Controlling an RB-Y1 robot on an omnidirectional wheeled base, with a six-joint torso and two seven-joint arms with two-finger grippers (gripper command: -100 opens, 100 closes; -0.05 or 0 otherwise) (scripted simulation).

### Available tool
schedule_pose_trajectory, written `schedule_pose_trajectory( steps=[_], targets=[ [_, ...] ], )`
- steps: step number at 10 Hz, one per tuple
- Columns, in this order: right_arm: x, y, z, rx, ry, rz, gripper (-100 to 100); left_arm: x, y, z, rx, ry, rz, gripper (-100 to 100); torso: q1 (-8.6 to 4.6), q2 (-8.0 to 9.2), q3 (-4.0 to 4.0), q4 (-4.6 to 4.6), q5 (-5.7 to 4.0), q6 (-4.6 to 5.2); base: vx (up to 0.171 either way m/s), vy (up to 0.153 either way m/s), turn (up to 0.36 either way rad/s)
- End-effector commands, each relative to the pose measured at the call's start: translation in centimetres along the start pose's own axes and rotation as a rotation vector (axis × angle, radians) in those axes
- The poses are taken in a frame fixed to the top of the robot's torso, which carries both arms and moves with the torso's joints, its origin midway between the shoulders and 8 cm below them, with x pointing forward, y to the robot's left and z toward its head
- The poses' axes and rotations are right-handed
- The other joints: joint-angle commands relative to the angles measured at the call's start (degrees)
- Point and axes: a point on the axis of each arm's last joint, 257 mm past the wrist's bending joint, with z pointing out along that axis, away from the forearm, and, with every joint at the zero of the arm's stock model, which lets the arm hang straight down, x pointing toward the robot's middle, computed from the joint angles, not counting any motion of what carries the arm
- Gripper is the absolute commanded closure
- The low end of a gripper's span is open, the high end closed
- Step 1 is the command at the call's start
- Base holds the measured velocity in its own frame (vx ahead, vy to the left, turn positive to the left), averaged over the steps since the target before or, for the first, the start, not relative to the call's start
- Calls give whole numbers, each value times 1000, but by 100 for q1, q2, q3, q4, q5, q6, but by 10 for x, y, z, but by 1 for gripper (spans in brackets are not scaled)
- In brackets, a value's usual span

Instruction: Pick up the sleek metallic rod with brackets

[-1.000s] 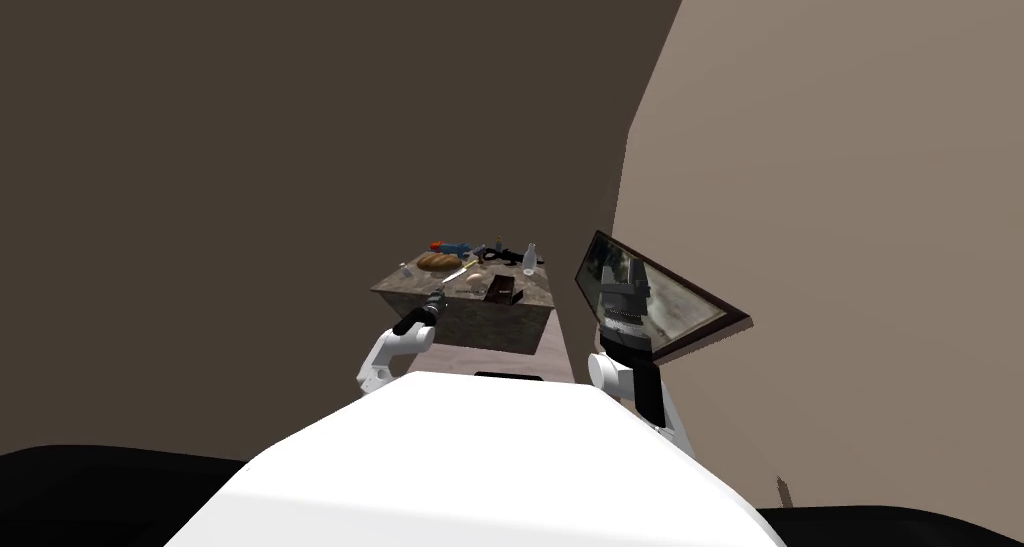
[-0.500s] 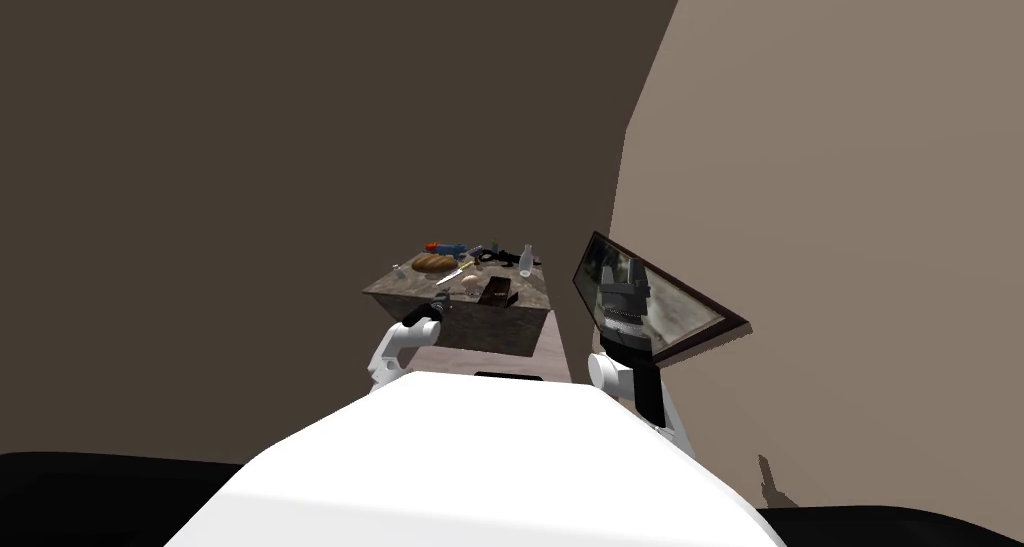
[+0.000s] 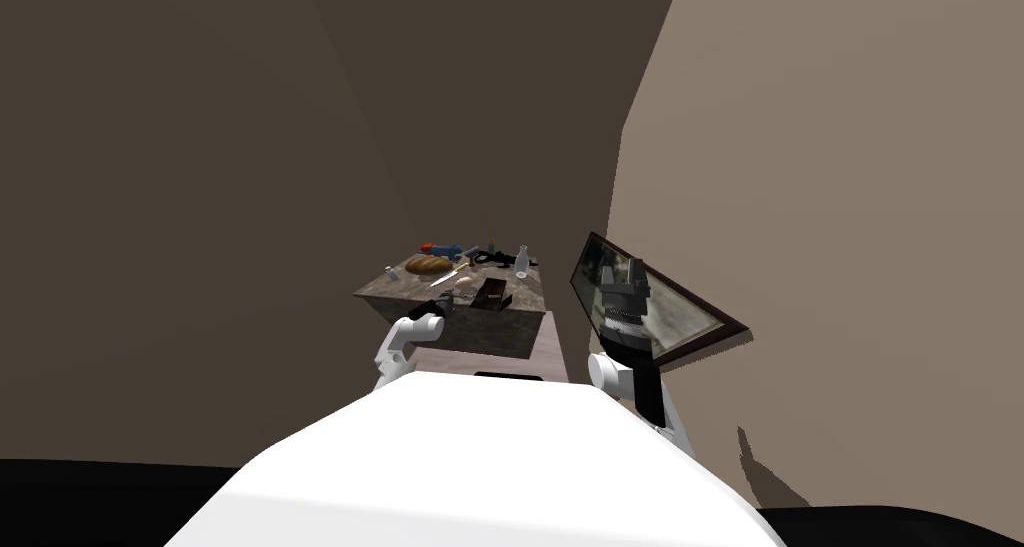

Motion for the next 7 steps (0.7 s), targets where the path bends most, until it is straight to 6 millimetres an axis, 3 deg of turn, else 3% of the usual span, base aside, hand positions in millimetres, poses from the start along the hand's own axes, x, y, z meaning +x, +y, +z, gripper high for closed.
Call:
schedule_pose_trajectory(
  steps=[1, 7],
  targets=[
    [0, 0, 0, 0, 0, 0, 0, 3, 4, 1, -31, 3, 5, -100, 0, 0, 0, 0, 0, 0, 18, -34, -5],
    [0, 0, 0, 0, 0, 0, 0, 8, 12, 4, -103, 6, 27, -100, 7, 6, 4, 2, 2, 0, 24, -40, -5]
  ],
)
